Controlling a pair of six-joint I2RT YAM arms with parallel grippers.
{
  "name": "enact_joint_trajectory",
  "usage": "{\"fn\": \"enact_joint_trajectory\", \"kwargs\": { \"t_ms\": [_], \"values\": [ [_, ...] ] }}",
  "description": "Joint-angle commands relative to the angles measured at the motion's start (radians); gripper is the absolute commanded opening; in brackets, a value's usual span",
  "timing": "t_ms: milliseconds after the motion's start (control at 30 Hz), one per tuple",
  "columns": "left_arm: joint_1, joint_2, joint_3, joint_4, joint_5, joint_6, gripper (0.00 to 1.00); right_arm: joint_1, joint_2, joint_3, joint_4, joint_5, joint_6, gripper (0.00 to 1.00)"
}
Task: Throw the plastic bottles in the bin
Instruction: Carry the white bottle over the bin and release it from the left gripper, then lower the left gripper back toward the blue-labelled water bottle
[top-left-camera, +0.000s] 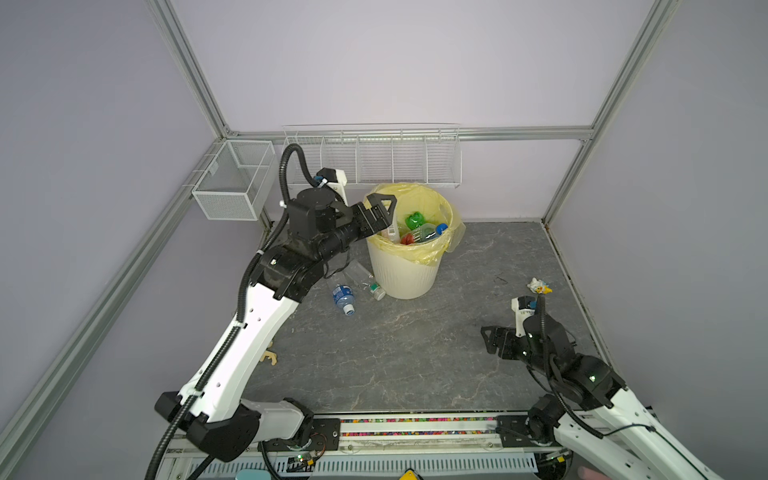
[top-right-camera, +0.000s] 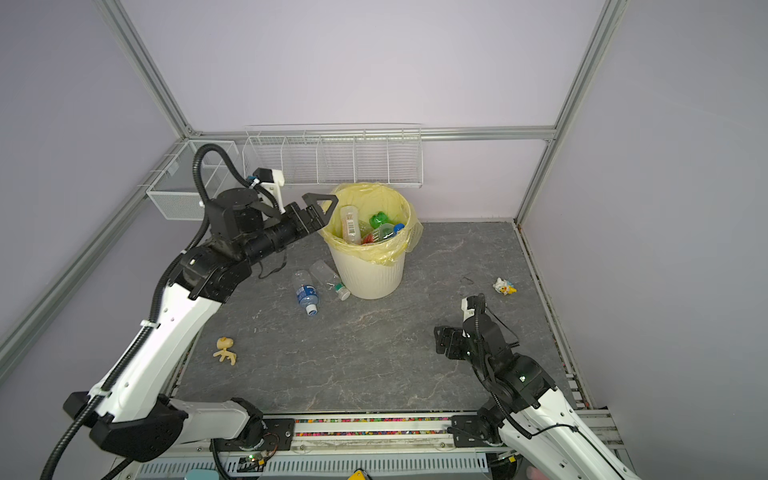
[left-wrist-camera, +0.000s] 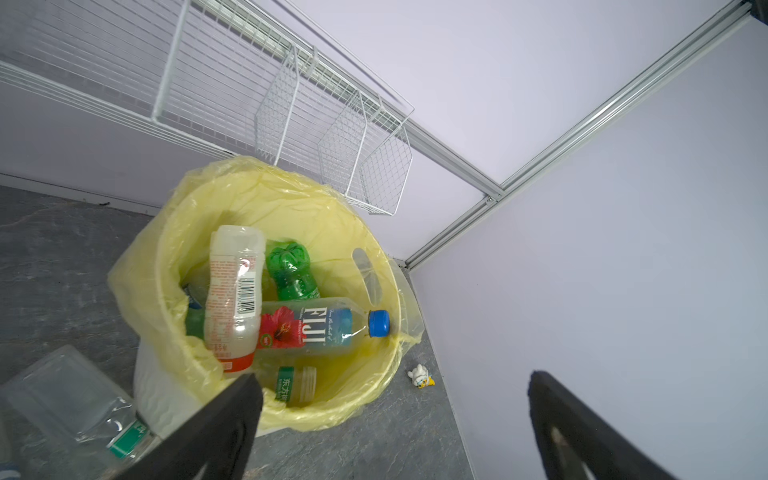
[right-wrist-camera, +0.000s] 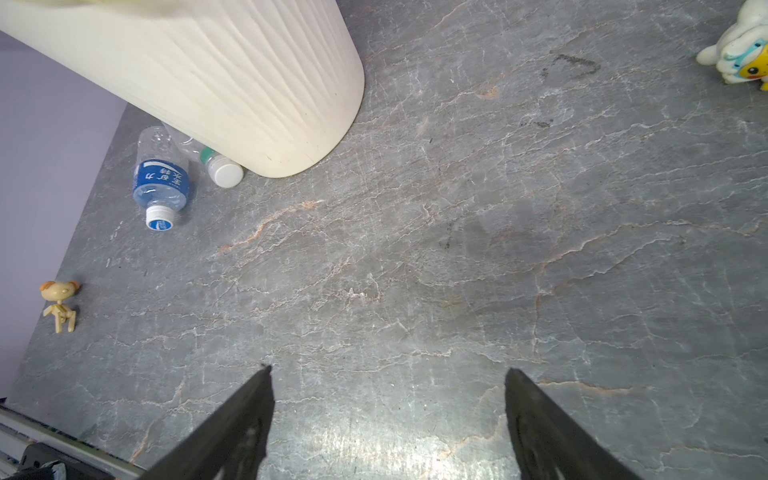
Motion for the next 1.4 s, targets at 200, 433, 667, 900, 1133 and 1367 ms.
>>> {"fn": "enact_joint_trajectory", "kwargs": {
  "t_ms": [200, 433, 667, 900, 1133, 1367],
  "values": [
    [0.053, -0.155, -0.29, 0.006, -0.118, -0.01, 1.0, 0.004, 0.041, -0.001, 0.064, 0.0, -0.036, 0.88],
    [0.07, -0.194, -0.399, -0.029, -0.12, -0.018, 1.0, 0.012, 0.088, -0.014, 0.124, -0.035, -0.021, 0.88],
    [0.077, -0.253, -0.509, -0.035, -0.162, -0.014, 1.0, 0.015, 0.158, 0.018, 0.168, -0.035, -0.038, 0.88],
    [0.085, -0.312, -0.646, -0.011, -0.15, -0.035, 1.0, 0.018, 0.169, 0.03, 0.153, -0.014, -0.047, 0.88],
    [0.118, -0.315, -0.709, -0.012, -0.152, -0.009, 1.0, 0.02, 0.18, 0.02, 0.166, -0.028, -0.027, 0.88],
    [0.197, -0.237, -0.717, 0.014, -0.088, 0.037, 1.0, 0.025, 0.187, 0.027, 0.16, -0.026, -0.025, 0.88]
  ]
}}
